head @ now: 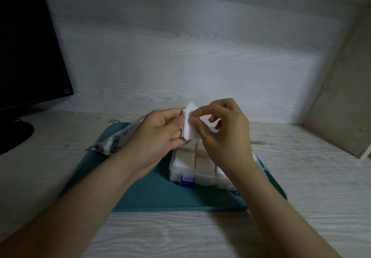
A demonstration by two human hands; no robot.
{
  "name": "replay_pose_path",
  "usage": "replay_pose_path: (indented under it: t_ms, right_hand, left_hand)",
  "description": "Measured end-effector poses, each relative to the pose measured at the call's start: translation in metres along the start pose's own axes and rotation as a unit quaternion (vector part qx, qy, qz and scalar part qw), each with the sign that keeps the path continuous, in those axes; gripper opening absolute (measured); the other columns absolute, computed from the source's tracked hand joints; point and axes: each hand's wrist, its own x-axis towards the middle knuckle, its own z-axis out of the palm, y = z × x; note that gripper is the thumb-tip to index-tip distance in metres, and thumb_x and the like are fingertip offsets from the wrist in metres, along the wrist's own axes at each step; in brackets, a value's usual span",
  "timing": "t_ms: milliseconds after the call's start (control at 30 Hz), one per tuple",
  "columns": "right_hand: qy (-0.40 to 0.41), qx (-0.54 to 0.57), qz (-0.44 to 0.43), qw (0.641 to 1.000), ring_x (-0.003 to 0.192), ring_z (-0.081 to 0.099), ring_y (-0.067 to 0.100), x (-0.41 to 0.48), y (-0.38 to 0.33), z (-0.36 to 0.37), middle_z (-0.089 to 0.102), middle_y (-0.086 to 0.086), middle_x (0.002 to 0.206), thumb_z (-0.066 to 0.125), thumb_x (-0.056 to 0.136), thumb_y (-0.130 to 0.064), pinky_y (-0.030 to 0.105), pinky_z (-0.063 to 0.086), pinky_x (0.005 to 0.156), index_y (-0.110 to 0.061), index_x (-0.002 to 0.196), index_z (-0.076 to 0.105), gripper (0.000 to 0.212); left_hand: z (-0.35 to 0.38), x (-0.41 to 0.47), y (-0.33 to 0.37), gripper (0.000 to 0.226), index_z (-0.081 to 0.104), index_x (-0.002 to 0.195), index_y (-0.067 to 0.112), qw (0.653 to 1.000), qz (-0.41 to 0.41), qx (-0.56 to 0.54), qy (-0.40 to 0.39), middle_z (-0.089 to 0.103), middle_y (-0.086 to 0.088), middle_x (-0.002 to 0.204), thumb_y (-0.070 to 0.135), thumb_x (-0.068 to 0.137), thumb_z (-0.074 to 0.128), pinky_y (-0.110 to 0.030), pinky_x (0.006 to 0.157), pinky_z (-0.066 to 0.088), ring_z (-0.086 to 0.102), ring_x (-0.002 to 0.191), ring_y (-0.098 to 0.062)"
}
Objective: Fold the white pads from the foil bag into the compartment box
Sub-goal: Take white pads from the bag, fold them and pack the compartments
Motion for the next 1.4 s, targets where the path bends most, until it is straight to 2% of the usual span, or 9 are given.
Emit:
replay_pose_path:
  t_ms: [200, 367, 633, 900, 1000, 1100, 1200, 1300, 1400]
  right_hand:
    - [-0.05, -0.067, -0.089, 0.992, 0.09, 0.063, 0.003, -0.004, 0.0, 0.001, 0.069, -0.007, 0.107, 0.094, 0.074, -0.041, 0.008, 0.044, 0.078, -0.021, 0.113, 0.077, 0.047]
    - [-0.046, -0.041, -0.055, 0.997, 0.087, 0.067, -0.002, -0.003, -0.002, -0.001, 0.075, -0.012, 0.104, 0.087, 0.08, -0.03, 0.007, 0.048, 0.076, -0.021, 0.116, 0.078, 0.039]
    - [-0.045, 0.06, 0.047, 0.996, 0.094, 0.073, 0.002, -0.005, -0.007, 0.005, 0.078, -0.015, 0.099, 0.077, 0.087, -0.02, 0.029, 0.061, 0.081, -0.024, 0.118, 0.077, 0.032]
    - [0.011, 0.064, 0.12, 0.991, 0.083, 0.074, 0.001, -0.008, -0.011, 0.006, 0.078, -0.013, 0.087, 0.073, 0.095, -0.027, 0.032, 0.062, 0.072, -0.024, 0.111, 0.076, 0.017]
    - [0.046, 0.159, 0.214, 0.963, 0.08, 0.076, 0.01, -0.003, -0.011, 0.003, 0.079, -0.001, 0.085, 0.072, 0.091, -0.011, 0.043, 0.065, 0.078, -0.017, 0.102, 0.075, 0.013]
    - [0.028, 0.336, 0.294, 0.894, 0.082, 0.072, 0.024, 0.005, -0.013, -0.007, 0.075, 0.014, 0.087, 0.07, 0.09, 0.003, 0.049, 0.062, 0.085, -0.01, 0.112, 0.071, 0.026]
    - [-0.047, 0.332, 0.277, 0.901, 0.082, 0.068, 0.016, 0.006, -0.01, -0.013, 0.067, 0.003, 0.077, 0.067, 0.092, 0.003, 0.035, 0.062, 0.081, -0.025, 0.125, 0.068, 0.044]
    - [-0.063, 0.32, 0.262, 0.908, 0.077, 0.063, 0.016, 0.007, -0.012, -0.017, 0.063, 0.002, 0.073, 0.061, 0.093, 0.005, 0.036, 0.06, 0.08, -0.025, 0.119, 0.076, 0.042]
    - [-0.018, 0.275, 0.278, 0.92, 0.074, 0.067, 0.015, 0.011, -0.008, -0.028, 0.071, 0.004, 0.079, 0.061, 0.09, 0.003, 0.043, 0.062, 0.082, -0.021, 0.106, 0.081, 0.035]
  left_hand:
    - [-0.001, -0.002, 0.003, 0.034, 0.076, 0.123, 0.012, 1.0, 0.015, 0.017, -0.002, 0.062, -0.021, 0.121, 0.013, 0.114, 0.044, -0.04, 0.1, 0.06, 0.057, 0.11, -0.035]
    - [0.004, -0.007, 0.007, 0.033, 0.072, 0.124, 0.007, 0.999, 0.014, 0.027, 0.01, 0.077, -0.018, 0.12, 0.006, 0.113, 0.041, -0.04, 0.106, 0.056, 0.073, 0.118, -0.03]
    - [0.006, -0.007, 0.009, 0.034, 0.072, 0.126, 0.01, 0.997, 0.024, 0.029, 0.066, 0.08, -0.011, 0.113, -0.004, 0.107, 0.047, -0.032, 0.091, 0.062, 0.076, 0.111, -0.024]
    - [0.006, -0.007, 0.001, 0.026, 0.07, 0.127, 0.012, 0.988, 0.036, 0.091, 0.119, 0.081, -0.001, 0.11, 0.002, 0.105, 0.059, -0.034, 0.089, 0.064, 0.078, 0.104, -0.019]
    - [0.004, -0.007, -0.004, 0.024, 0.069, 0.126, 0.012, 0.984, 0.028, 0.114, 0.136, 0.081, 0.0, 0.109, 0.005, 0.106, 0.059, -0.037, 0.09, 0.064, 0.078, 0.105, -0.019]
    - [0.002, -0.004, -0.005, 0.022, 0.068, 0.124, 0.012, 0.984, 0.022, 0.108, 0.139, 0.081, -0.001, 0.109, 0.005, 0.107, 0.058, -0.038, 0.09, 0.064, 0.078, 0.105, -0.02]
    - [0.006, -0.003, -0.005, 0.023, 0.064, 0.125, 0.015, 0.984, 0.03, 0.104, 0.144, 0.08, -0.002, 0.109, 0.004, 0.106, 0.059, -0.042, 0.087, 0.065, 0.078, 0.102, -0.02]
    - [0.01, -0.007, -0.011, 0.03, 0.044, 0.121, 0.025, 0.967, 0.084, 0.182, 0.16, 0.079, -0.007, 0.1, 0.006, 0.103, 0.06, -0.05, 0.076, 0.066, 0.077, 0.088, -0.028]
    - [0.011, -0.013, -0.016, 0.027, 0.045, 0.108, 0.025, 0.905, 0.195, 0.351, 0.139, 0.069, 0.0, 0.082, 0.0, 0.101, 0.055, -0.047, 0.058, 0.054, 0.065, 0.067, -0.026]
